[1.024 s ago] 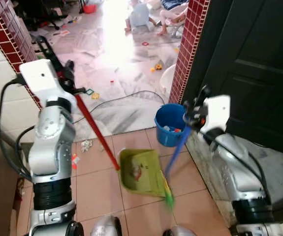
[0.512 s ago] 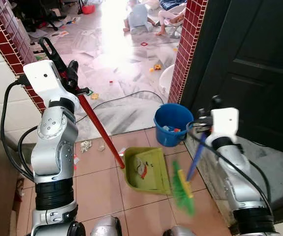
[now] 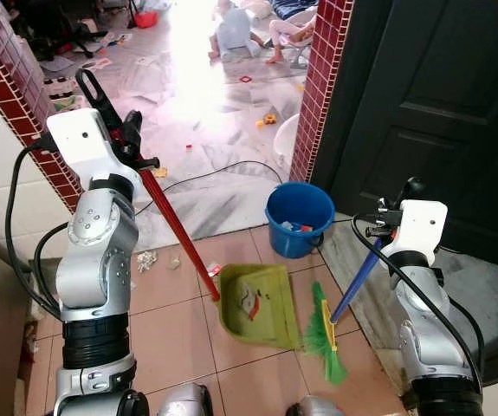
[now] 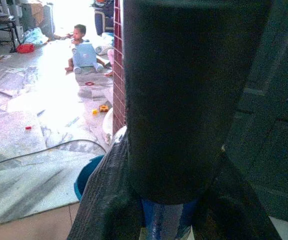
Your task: Sweep floor
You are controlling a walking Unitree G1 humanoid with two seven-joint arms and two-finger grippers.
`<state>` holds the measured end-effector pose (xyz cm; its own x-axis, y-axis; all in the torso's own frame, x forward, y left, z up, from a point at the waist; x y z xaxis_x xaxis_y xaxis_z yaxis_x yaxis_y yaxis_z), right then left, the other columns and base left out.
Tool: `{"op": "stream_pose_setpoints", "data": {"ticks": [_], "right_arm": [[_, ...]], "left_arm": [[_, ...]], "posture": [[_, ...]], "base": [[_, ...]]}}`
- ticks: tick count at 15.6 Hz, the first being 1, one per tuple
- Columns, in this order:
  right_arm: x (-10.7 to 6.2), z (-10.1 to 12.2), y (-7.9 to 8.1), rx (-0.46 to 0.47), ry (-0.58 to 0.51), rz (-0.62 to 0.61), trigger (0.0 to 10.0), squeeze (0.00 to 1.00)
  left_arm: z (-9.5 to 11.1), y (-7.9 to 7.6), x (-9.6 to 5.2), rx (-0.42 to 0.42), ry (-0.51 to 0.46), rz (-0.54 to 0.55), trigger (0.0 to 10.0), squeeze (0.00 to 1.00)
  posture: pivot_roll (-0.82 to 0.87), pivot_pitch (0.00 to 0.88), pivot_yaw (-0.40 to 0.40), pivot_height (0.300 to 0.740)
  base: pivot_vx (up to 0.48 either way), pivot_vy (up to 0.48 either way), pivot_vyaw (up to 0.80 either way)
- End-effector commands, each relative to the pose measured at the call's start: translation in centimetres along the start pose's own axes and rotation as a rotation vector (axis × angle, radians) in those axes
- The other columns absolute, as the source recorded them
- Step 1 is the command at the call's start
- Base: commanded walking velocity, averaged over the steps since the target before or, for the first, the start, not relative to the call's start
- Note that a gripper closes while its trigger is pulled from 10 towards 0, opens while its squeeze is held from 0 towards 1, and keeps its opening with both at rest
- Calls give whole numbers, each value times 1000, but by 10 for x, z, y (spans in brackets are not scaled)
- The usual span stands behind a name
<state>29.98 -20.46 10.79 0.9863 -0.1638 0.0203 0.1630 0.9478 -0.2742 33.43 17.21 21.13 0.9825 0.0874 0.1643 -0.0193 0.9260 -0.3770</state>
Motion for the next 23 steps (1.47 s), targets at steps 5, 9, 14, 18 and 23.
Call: {"op": "stream_pose_setpoints", "data": {"ticks": [5,9,14,18,23], "right_arm": [[5,-4,-5,-55,15,-26,10000,0],[7,-4,-4,-74,12,-15,10000,0],[14,-1,0,-84,-4,1,10000,0],[15,-1,0,-91,-7,9,10000,0],[16,0,-1,-96,-12,9,10000,0]], "left_arm": [[38,-8,12,-28,-151,-42,10000,0],[52,-20,19,-55,-205,-88,10000,0],[46,-29,25,-75,-203,-102,10000,0],[52,-31,31,-55,-245,-97,10000,0],[52,-32,34,-57,-254,-98,10000,0]], "posture": [[-107,0,60,740],[-109,0,60,740],[-120,0,55,740],[-125,0,53,740],[-124,0,49,740]], "base": [[0,0,0],[377,0,0],[480,0,0],[480,0,0],[480,0,0]]}}
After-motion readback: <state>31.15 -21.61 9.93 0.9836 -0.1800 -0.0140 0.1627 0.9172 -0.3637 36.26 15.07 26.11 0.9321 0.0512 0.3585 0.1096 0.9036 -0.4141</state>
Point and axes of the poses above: a point about 5 cm out from each wrist's last joint towards the gripper, its own x axis pointing out of the wrist towards the gripper, its own z axis along the axis of the wrist's last joint, y = z × x, the point moved 2 cm from there along x, pointing out of the wrist towards the gripper, and after that the axes turned 10 degrees about -x, right-handed, at the moved point
